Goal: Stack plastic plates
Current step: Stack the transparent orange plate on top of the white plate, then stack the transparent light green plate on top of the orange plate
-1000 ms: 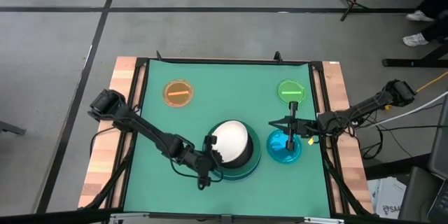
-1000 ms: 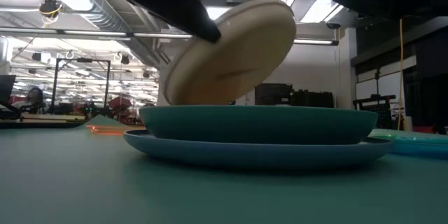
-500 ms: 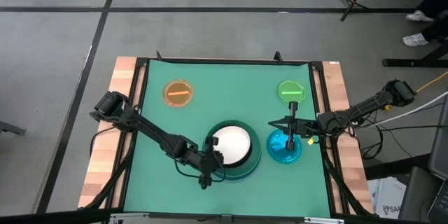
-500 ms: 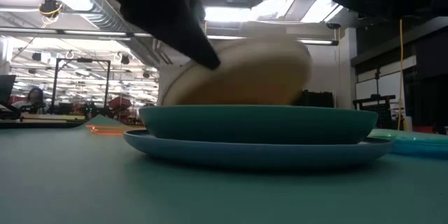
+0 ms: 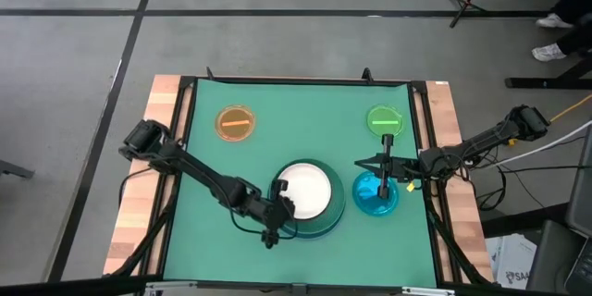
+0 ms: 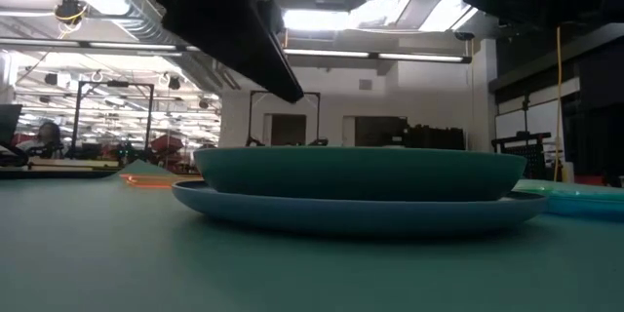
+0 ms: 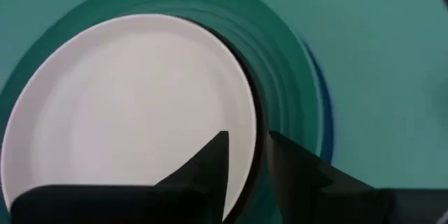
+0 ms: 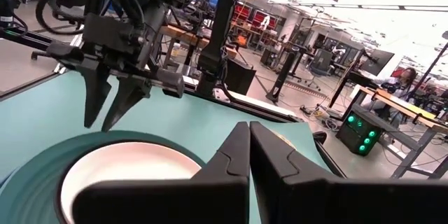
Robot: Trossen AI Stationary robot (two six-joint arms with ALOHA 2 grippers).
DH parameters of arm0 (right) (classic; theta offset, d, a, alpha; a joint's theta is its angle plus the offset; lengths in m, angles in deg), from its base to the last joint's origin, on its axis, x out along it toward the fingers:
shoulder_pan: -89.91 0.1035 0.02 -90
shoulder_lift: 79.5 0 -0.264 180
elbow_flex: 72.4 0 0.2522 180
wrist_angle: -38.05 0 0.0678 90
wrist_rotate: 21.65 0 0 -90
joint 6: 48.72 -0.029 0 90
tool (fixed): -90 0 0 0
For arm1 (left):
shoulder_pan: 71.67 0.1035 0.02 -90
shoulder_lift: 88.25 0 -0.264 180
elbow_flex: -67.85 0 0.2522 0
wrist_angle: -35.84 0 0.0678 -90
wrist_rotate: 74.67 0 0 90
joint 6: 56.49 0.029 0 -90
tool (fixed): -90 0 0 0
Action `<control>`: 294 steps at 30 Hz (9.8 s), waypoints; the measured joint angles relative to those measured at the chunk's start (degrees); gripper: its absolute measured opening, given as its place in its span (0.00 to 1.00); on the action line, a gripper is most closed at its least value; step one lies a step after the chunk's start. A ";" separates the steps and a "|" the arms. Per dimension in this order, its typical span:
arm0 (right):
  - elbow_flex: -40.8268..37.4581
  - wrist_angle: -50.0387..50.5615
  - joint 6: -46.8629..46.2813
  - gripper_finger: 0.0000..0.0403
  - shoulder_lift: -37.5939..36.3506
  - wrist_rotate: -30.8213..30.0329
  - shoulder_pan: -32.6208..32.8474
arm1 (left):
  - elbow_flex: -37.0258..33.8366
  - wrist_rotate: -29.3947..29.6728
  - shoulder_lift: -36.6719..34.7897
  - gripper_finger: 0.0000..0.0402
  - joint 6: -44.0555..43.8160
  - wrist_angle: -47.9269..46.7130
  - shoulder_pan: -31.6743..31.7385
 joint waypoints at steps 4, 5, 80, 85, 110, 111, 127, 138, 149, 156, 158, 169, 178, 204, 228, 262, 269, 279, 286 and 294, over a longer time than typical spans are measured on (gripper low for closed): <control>0.00 0.03 -0.02 0.00 0.02 0.00 0.00 | 0.00 -2.46 -2.12 0.23 -0.34 -1.21 -0.02; 0.00 0.15 0.00 0.00 0.01 0.00 0.00 | 0.00 -2.50 -2.79 0.23 -0.69 -1.60 -0.04; 0.00 0.87 -0.48 0.00 0.04 0.00 -0.02 | -25.80 4.15 -17.13 0.22 4.18 -24.78 39.87; 0.00 0.87 -0.48 0.00 0.04 0.00 -0.02 | -27.60 3.27 -17.13 0.22 6.60 -21.89 41.47; 0.02 0.85 -0.43 0.00 0.07 -0.02 -0.02 | -28.63 4.01 -17.09 0.01 10.38 -19.18 41.70; 0.02 0.85 -0.45 0.00 0.07 -0.02 -0.02 | -28.63 4.17 -17.09 0.01 10.38 -19.18 41.62; 0.02 0.85 -0.43 0.00 0.07 -0.07 0.00 | -22.72 4.12 -17.04 0.00 10.67 -22.56 33.64; 0.02 0.85 -0.43 0.00 0.07 -0.20 0.01 | -14.91 6.68 -17.04 0.00 10.71 -24.71 23.41; 0.02 0.85 -0.43 0.00 0.07 -0.20 0.01 | -8.64 8.78 -17.04 0.00 10.75 -24.08 13.81; 0.02 0.85 -0.43 0.00 0.07 -0.20 -0.01 | -7.67 8.84 -17.06 0.00 10.86 -18.48 8.96; 0.02 0.85 -0.43 0.00 0.07 -0.20 0.01 | -7.67 8.85 -17.06 0.00 10.85 -16.95 7.80; 0.02 0.86 -0.43 0.00 0.07 -0.20 0.01 | -7.56 9.01 -15.14 0.01 11.15 -5.50 2.96; 0.02 0.91 -0.43 0.00 0.07 -0.20 0.01 | -1.91 10.33 -9.98 0.01 13.37 -4.02 0.22; 0.02 1.22 -0.43 0.00 0.07 -0.20 -0.02 | 6.86 6.81 4.44 0.01 13.38 -11.29 -0.24; 0.02 1.24 -0.43 0.00 0.07 -0.20 -0.01 | 6.84 -2.35 4.09 0.23 7.23 -11.65 1.79; 0.00 1.90 -2.01 0.00 0.04 -2.11 -0.02 | -14.78 4.37 -10.70 0.23 4.80 16.33 -0.94; 0.00 2.27 -2.08 0.00 0.04 -5.23 -0.01 | -29.05 5.98 -18.40 0.23 7.18 37.12 -0.19; 0.00 2.96 -2.99 0.00 0.04 -19.79 -0.02 | -41.79 7.36 -19.99 0.23 7.74 58.13 0.15; 0.00 6.08 -8.40 0.00 0.07 -24.52 -3.00 | -42.88 6.84 -19.99 0.23 10.80 60.01 0.13; 2.30 18.18 -21.34 0.00 2.08 -17.50 -13.07 | -42.88 6.77 -19.97 0.23 13.66 61.56 1.20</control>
